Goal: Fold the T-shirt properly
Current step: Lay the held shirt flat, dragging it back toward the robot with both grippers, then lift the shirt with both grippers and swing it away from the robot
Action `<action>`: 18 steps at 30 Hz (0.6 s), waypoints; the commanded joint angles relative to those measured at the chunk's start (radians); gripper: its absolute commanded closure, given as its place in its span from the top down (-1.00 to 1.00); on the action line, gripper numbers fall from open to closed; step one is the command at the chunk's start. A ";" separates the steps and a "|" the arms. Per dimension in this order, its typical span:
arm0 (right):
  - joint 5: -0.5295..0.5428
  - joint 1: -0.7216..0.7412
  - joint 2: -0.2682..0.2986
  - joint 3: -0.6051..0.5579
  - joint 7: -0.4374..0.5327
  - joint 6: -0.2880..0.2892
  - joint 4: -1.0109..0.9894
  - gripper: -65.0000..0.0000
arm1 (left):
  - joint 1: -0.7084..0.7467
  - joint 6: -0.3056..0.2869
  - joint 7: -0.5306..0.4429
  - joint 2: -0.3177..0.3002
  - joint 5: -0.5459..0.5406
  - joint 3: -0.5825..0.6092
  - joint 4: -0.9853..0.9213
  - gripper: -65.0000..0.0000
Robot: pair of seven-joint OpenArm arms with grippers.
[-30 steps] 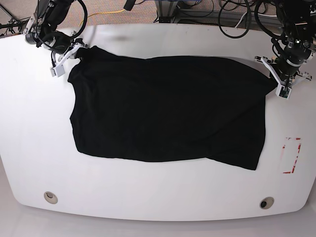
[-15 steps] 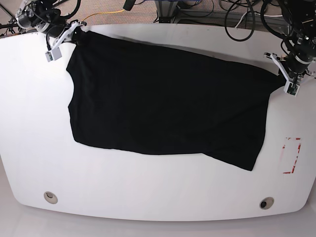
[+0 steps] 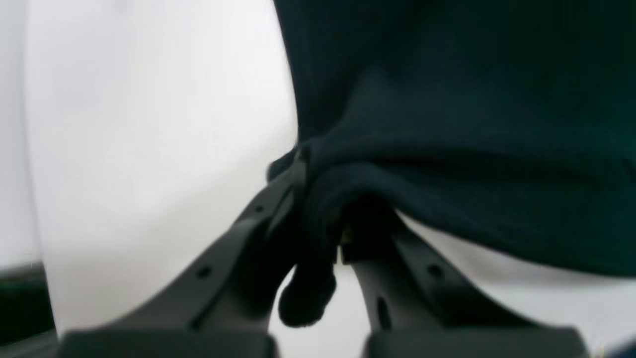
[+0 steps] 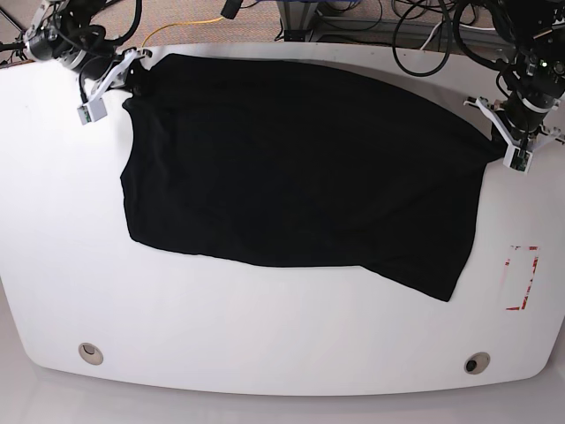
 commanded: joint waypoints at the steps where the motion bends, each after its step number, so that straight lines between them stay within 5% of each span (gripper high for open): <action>1: 0.022 0.050 0.033 0.007 0.016 0.001 0.015 -1.00 | -0.057 0.008 -0.033 -0.011 -0.011 0.004 0.023 -1.00; 13: 0.015 0.413 0.149 -0.052 0.016 0.001 -0.076 -1.00 | -0.396 0.080 0.082 -0.008 0.107 0.185 0.014 -1.00; 18: -0.087 0.574 0.191 -0.118 0.024 0.001 -0.165 -1.00 | -0.516 0.082 0.116 -0.007 0.122 0.233 0.013 -1.00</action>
